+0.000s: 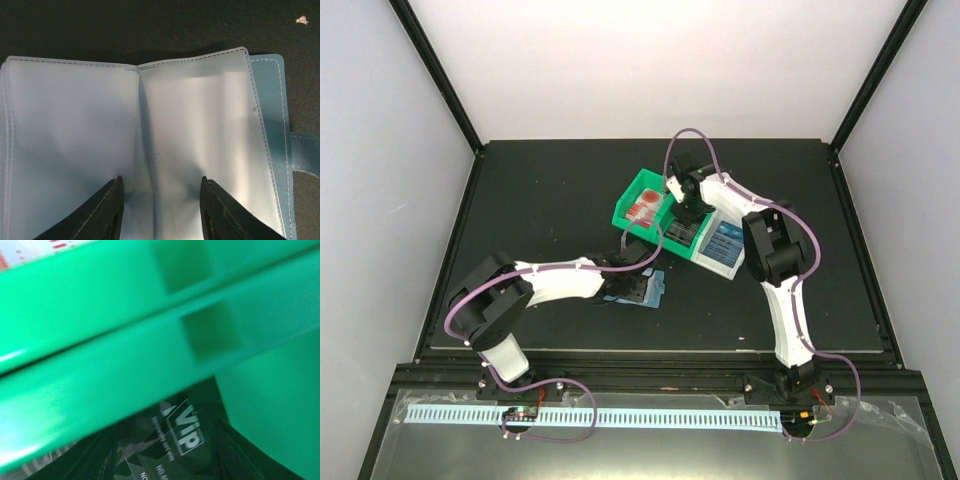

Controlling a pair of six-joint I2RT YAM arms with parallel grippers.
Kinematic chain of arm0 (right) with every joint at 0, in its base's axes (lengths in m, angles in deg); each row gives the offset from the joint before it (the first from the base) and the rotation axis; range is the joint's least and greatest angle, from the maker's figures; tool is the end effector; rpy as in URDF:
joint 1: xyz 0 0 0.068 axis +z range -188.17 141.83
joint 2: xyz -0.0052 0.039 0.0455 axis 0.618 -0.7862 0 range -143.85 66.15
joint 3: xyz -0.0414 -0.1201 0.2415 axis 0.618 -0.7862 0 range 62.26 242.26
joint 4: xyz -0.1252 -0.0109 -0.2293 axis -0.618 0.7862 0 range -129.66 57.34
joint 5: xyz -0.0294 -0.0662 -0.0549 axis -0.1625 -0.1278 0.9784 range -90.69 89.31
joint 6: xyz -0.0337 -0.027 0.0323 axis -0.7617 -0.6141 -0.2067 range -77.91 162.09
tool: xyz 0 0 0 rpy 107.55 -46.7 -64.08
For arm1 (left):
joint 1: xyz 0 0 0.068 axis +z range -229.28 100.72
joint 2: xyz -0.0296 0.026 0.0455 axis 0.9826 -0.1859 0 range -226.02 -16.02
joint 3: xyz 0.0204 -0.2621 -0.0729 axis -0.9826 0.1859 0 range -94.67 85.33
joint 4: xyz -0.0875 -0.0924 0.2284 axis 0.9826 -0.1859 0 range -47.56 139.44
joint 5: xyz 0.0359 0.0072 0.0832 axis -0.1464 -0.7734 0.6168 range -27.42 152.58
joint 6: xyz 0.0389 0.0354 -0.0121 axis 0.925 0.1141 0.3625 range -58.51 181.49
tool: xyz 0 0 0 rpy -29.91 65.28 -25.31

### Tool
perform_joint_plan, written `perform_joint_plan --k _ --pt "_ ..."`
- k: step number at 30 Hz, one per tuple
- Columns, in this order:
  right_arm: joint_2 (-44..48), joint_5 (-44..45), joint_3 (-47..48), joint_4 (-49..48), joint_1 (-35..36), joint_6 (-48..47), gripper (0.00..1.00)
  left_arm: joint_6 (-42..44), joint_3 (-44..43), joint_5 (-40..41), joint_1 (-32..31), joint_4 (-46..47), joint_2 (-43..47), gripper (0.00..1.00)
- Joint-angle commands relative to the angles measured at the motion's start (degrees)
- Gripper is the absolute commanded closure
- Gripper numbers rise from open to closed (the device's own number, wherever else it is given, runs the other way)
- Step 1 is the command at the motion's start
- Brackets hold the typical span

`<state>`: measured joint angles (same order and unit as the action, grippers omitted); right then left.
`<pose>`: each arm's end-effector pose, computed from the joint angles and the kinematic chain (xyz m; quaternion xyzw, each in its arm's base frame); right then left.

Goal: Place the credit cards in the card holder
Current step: Pick up the credit card from the storage box.

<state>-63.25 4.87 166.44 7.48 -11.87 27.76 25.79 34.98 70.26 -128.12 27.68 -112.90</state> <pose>0.4211 0.2042 0.1632 -0.3357 0.9282 -0.0318 0.1573 0.2038 -0.2258 0.1375 0.0995 0.9749 -0.0777 0.1833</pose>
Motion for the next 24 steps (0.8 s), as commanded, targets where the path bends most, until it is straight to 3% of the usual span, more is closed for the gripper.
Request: perform_joint_plan --k 1,24 --pt "-2.7 5.3 2.6 1.5 -0.2 -3.5 0.49 -1.0 4.4 -1.4 1.1 -3.8 -7.2 0.57" --pt "0.2 11.6 1.9 -4.1 -0.2 -4.6 0.72 -1.4 4.7 -1.5 1.1 -3.6 -7.0 0.59"
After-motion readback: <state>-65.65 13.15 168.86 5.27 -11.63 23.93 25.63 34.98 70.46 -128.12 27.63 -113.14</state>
